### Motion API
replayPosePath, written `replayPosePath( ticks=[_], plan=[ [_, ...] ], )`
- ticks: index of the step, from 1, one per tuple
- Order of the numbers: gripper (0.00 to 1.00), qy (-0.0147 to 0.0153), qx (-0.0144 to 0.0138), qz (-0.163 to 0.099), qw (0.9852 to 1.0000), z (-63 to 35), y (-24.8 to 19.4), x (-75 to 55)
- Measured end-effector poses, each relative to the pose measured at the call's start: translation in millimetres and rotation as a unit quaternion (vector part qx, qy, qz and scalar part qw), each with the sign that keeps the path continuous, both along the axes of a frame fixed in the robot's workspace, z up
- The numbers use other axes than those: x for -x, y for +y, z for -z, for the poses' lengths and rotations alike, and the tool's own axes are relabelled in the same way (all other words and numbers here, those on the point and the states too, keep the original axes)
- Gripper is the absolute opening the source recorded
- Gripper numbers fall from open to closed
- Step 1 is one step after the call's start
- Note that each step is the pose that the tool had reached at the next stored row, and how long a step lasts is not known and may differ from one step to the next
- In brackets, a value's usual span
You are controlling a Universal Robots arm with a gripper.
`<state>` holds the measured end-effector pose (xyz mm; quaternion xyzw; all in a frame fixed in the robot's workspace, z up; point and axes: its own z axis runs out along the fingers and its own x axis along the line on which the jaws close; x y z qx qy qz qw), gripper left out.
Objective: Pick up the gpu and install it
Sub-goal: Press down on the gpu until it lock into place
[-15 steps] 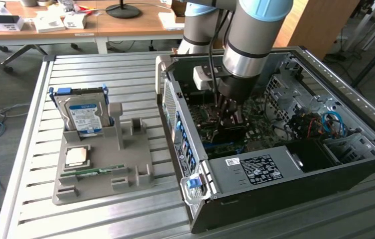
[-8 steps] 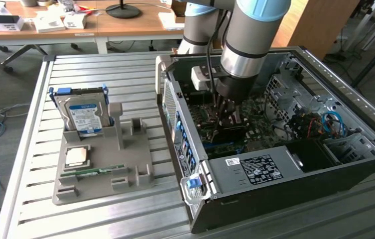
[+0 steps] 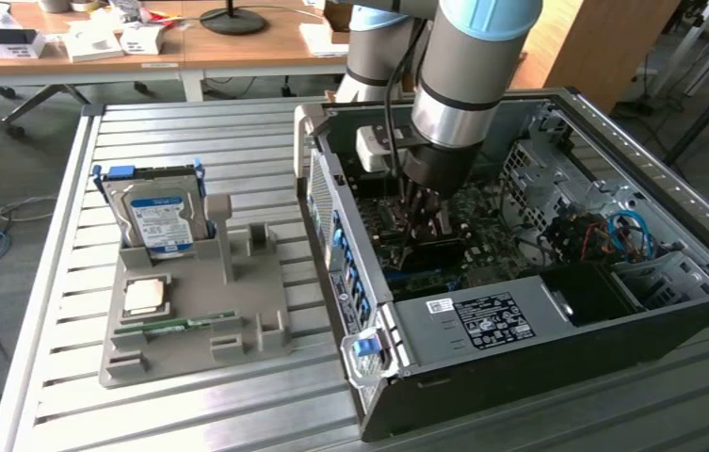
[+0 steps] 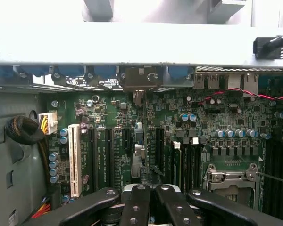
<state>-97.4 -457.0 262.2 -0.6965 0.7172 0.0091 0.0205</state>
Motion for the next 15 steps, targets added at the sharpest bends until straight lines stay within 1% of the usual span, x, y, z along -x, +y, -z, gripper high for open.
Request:
replayPosePath(
  ticks=[8, 15],
  plan=[
    [0.11, -0.0009, -0.0002, 0.000, 1.0000, 0.1, 0.0, 0.2],
    [0.11, -0.0037, -0.0002, 0.000, 1.0000, 0.1, 0.0, 1.5]
  ],
)
